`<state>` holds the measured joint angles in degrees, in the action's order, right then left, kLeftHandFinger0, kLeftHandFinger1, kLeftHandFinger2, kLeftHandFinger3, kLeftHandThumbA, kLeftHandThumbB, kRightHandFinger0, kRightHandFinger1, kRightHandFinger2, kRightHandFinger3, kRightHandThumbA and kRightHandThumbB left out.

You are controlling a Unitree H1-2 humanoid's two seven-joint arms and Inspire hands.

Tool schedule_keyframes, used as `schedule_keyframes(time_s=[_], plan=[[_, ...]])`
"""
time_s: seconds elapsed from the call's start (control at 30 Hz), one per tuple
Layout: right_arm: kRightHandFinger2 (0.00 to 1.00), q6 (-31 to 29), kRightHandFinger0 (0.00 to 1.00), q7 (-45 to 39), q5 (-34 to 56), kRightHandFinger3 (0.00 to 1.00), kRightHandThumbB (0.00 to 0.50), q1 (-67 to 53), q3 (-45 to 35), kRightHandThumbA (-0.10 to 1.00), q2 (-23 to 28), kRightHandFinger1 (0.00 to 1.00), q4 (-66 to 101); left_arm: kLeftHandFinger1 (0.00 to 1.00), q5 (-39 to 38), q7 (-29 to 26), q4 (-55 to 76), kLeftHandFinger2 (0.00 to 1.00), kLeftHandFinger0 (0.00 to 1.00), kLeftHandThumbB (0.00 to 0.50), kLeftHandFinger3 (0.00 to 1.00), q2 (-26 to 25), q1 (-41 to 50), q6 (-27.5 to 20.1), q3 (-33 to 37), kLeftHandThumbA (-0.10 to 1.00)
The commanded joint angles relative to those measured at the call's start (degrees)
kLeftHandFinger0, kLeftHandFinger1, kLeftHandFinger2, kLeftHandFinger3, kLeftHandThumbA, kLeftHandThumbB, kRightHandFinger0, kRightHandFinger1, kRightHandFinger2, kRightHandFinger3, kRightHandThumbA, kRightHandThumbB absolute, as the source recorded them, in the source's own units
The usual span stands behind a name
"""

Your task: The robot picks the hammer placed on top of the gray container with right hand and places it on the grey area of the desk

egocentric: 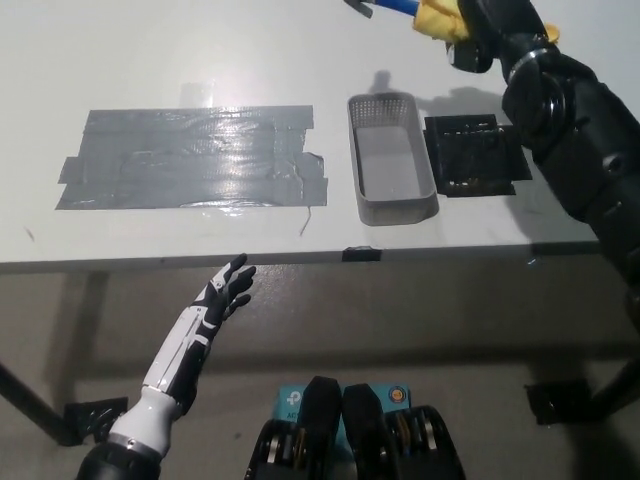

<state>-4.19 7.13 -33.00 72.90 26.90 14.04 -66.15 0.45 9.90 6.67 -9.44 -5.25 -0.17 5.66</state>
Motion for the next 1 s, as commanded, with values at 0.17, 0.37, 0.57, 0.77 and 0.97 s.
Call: schedule_keyframes(time_s=[0.17, 0.37, 0.57, 0.77, 0.97], plan=[[0.82, -4.41, 0.0, 4.91, -1.05, 0.81, 0.161, 8.78, 0.19, -0.1, -5.41, 0.43, -0.83, 1.0, -0.57, 0.99, 2.44, 1.0, 1.0, 0.136, 1.0, -0.62, -0.9, 0.77, -0.41, 1.0], [0.81, -3.67, 0.0, 5.1, -0.71, 0.8, 0.162, 10.4, -0.12, -0.1, -13.03, 0.42, -2.54, 1.0, 0.31, 1.02, 2.69, 1.0, 1.0, 0.159, 1.0, -0.6, -1.18, 0.88, 0.0, 1.0], [0.75, -1.79, 0.0, 6.43, -0.89, 0.79, 0.177, 12.2, -0.12, -0.1, -18.78, 0.38, -7.6, 1.0, 0.78, 1.74, 3.25, 1.0, 1.0, 0.128, 1.0, -0.72, -1.2, 0.17, 1.03, 1.0], [0.76, -0.85, 0.0, 5.83, -0.54, 0.73, 0.194, 12.77, -0.2, -0.1, -22.25, 0.39, -11.03, 1.0, 1.91, 1.1, 3.96, 1.0, 1.0, 0.144, 1.0, -0.36, -0.97, -0.42, 1.58, 1.0], [0.79, 0.26, 0.0, 5.28, -0.01, 0.76, 0.186, 10.93, -0.54, -0.1, -24.75, 0.39, -13.2, 1.0, 3.51, -1.75, 3.71, 1.0, 1.0, 0.147, 1.0, 1.97, -0.36, -2.58, 0.73, 1.0]])
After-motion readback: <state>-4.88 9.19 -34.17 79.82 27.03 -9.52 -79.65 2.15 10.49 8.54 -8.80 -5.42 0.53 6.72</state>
